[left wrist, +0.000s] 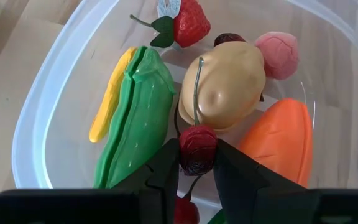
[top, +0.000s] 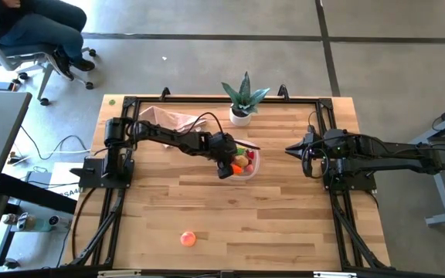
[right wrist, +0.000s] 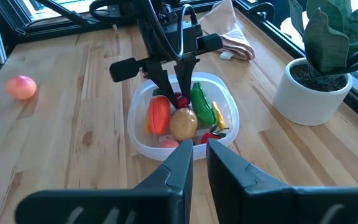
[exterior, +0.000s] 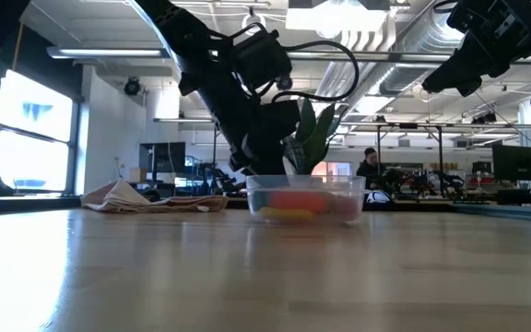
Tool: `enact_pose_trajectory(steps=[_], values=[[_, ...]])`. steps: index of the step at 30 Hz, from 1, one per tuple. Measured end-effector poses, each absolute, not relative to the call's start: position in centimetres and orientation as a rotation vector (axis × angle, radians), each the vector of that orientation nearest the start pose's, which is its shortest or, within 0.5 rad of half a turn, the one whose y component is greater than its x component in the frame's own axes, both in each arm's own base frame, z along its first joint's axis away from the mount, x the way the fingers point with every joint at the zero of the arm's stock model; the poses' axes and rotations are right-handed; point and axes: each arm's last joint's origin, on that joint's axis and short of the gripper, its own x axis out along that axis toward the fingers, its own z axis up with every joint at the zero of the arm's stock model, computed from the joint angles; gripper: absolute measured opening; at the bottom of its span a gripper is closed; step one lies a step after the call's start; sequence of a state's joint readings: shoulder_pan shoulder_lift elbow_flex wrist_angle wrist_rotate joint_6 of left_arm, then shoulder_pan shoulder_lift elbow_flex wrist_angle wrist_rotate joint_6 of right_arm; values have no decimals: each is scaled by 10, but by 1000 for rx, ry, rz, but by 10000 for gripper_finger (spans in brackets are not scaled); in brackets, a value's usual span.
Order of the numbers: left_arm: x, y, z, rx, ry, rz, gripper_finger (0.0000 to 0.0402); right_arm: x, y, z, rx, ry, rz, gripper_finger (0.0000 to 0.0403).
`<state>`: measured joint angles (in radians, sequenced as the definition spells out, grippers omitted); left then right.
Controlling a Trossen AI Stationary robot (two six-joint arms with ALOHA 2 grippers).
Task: Pick and placing Produce into tupperware
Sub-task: Put the cherry into the transparent bin, then put the peach into the transparent bin
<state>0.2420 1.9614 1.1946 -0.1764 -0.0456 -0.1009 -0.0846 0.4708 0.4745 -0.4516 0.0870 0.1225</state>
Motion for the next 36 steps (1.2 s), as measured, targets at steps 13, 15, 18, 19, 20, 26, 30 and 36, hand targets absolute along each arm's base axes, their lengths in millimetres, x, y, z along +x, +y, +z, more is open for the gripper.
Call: enact_pose_trajectory(steps=[13,15,18,19,20,26,30,36], values=[[396,99,173,-199,973,318,167,116,-12,242,120,437,-196,35],[397,98,181,-207,997,320,176,116,-12,242,120,438,-196,35],[398,95,195,-224,1066,320,183,116,-12,242,120,438,-196,35],[398,92,200,-228,1094,313,184,116,-12,242,120,437,-196,35],[397,90,206,-233,1123,308,183,116,-12,242,120,437,-196,35],[389,55,237,-261,1334,297,174,116,-12,242,120,437,-196,35],[378,10,250,-256,1491,293,170,116,-12,242,120,437,-196,35],[355,-77,251,-138,1627,291,170,116,-12,242,120,437,-196,35]])
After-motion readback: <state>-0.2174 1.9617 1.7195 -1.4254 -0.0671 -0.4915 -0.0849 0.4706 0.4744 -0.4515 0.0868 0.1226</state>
